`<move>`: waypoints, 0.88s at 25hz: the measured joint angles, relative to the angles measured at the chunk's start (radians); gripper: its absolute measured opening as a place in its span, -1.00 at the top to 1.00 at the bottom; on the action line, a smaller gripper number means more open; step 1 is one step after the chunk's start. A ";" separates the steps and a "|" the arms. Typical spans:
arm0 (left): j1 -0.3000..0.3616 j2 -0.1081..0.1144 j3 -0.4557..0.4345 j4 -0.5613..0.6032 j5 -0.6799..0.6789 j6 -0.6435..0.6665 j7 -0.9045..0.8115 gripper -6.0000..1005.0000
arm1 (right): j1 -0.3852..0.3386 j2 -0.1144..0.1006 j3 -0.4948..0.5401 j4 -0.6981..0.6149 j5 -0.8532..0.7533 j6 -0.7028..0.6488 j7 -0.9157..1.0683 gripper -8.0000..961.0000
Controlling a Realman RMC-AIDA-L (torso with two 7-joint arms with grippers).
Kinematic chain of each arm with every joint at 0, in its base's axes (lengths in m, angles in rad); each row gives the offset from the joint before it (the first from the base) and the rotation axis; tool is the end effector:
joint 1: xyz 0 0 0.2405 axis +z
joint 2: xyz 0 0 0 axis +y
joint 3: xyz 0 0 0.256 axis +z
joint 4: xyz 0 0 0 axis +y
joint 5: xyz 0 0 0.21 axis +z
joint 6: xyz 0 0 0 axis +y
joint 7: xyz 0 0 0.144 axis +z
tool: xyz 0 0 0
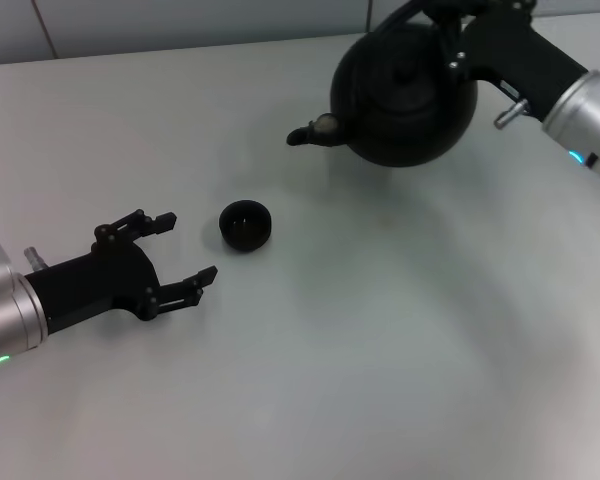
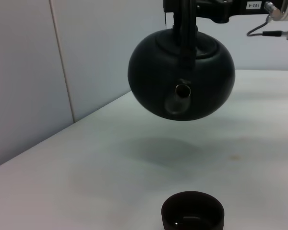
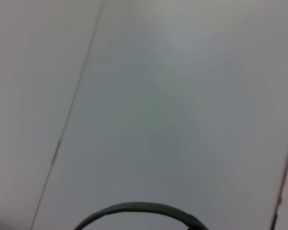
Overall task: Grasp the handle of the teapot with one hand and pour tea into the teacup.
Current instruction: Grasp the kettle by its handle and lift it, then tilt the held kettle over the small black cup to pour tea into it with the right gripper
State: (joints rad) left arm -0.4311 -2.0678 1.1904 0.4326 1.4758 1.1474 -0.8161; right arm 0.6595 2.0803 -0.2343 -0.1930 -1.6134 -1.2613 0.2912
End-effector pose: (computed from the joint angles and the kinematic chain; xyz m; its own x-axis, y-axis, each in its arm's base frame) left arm -0.2944 0.3157 -0.0617 0.9178 0.0942 0.3857 0.2669 -0.8655 -0.4239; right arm 0.2653 0.3870 0.0023 0.8403 0.2500 -0.4810 -0.3216 -0.4844 -0.8136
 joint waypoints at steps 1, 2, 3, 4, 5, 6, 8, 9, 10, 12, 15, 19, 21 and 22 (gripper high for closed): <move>0.000 0.000 0.000 0.002 0.000 0.001 0.000 -0.71 | 0.003 0.000 -0.011 -0.009 0.000 0.000 -0.003 0.80; 0.000 0.000 0.000 0.002 0.000 0.001 0.000 -0.71 | 0.003 0.000 -0.011 -0.009 0.000 0.000 -0.003 0.80; 0.001 0.001 -0.001 0.005 -0.001 0.003 -0.002 -0.71 | 0.006 0.000 -0.023 -0.019 0.002 0.000 -0.003 0.80; 0.001 0.001 -0.001 0.005 -0.001 0.003 -0.002 -0.71 | 0.006 0.000 -0.023 -0.019 0.002 0.000 -0.003 0.80; 0.001 0.002 -0.002 0.006 -0.001 0.002 -0.005 -0.71 | 0.007 0.000 -0.027 -0.023 0.003 -0.001 -0.003 0.80; 0.001 0.002 -0.002 0.006 -0.001 0.002 -0.005 -0.71 | 0.008 0.000 -0.028 -0.028 0.003 -0.002 -0.004 0.80; 0.000 0.002 -0.004 0.008 0.000 -0.002 -0.011 -0.71 | 0.012 0.000 -0.031 -0.036 0.002 -0.004 -0.005 0.80; 0.000 0.002 -0.004 0.008 0.000 -0.002 -0.011 -0.71 | 0.012 0.000 -0.031 -0.036 0.002 -0.004 -0.005 0.80; 0.000 0.002 -0.004 0.009 0.000 -0.002 -0.012 -0.71 | 0.013 0.000 -0.034 -0.038 0.003 -0.004 -0.006 0.80; -0.001 0.003 -0.005 0.012 0.000 -0.002 -0.018 -0.71 | 0.014 0.000 -0.041 -0.044 0.004 -0.009 -0.007 0.80; -0.001 0.003 -0.003 0.017 0.000 -0.002 -0.025 -0.71 | 0.012 0.000 -0.043 -0.050 0.005 -0.027 -0.008 0.80; -0.002 0.003 -0.003 0.019 0.000 -0.002 -0.026 -0.71 | 0.011 0.000 -0.043 -0.050 0.005 -0.052 -0.009 0.80; -0.003 0.003 -0.003 0.021 0.000 -0.002 -0.026 -0.71 | 0.011 0.000 -0.050 -0.051 0.004 -0.054 -0.010 0.80; -0.003 0.003 -0.002 0.023 0.000 -0.002 -0.027 -0.71 | 0.012 0.001 -0.059 -0.051 0.004 -0.054 -0.010 0.80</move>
State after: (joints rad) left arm -0.4343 -2.0647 1.1879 0.4554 1.4757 1.1456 -0.8426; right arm 0.6717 2.0808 -0.2938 -0.2436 -1.6093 -1.3156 0.2814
